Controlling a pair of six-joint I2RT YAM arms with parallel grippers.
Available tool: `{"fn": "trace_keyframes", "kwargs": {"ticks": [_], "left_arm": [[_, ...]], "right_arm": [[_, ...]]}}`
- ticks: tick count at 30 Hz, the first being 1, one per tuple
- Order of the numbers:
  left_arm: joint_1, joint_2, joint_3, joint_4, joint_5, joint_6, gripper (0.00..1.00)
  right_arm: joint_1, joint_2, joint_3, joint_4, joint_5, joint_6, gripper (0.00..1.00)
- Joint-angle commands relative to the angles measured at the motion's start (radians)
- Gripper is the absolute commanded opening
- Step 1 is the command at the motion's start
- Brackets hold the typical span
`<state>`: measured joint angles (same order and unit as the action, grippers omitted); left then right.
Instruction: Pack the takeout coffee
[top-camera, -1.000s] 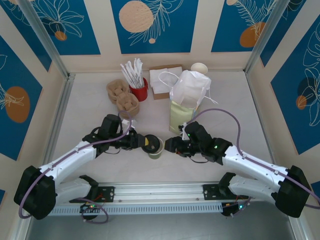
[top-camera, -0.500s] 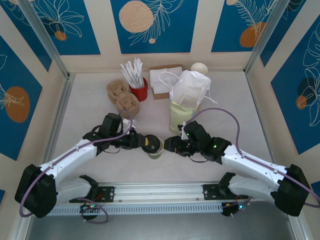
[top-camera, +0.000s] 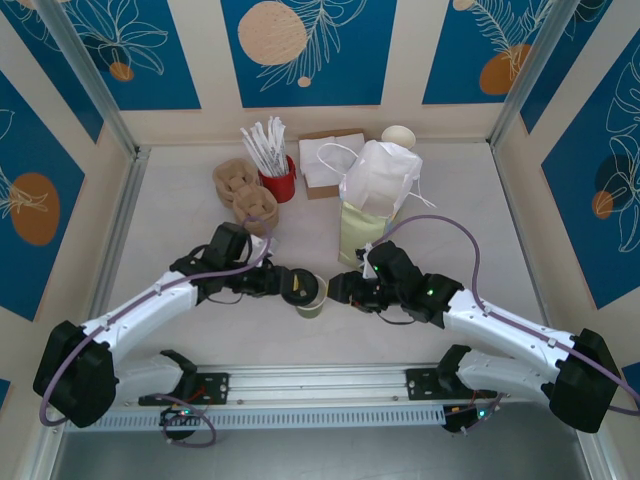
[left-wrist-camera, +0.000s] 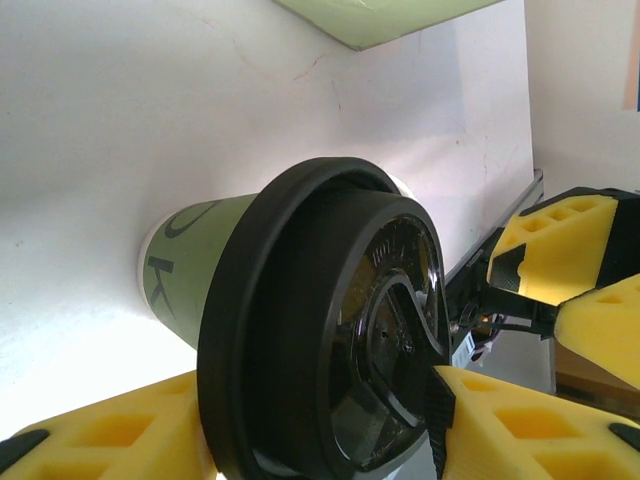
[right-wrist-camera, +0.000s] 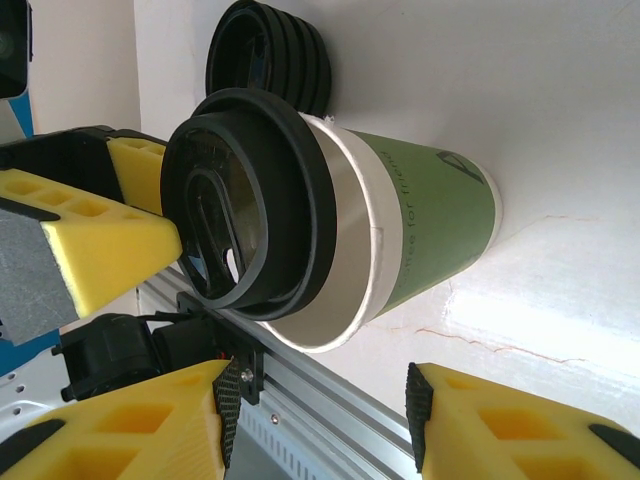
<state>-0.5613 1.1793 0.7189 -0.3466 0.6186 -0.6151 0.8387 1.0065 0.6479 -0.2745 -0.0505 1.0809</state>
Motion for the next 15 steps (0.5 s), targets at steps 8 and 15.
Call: {"fn": "trace_keyframes", "kwargs": {"ticks": [8,15], "left_arm": [[-0.047,0.010,0.052,-0.044,-0.046,0.041,0.64],[-0.078,0.036,0.084,-0.065,-0.075,0.057,0.66]], "right_arm": [[0.007,-0.003,0.010,-0.002,0.024,-0.002,0.50],[0.007,-0.003,0.012,0.000,0.028,-0.001,0.50]]}}
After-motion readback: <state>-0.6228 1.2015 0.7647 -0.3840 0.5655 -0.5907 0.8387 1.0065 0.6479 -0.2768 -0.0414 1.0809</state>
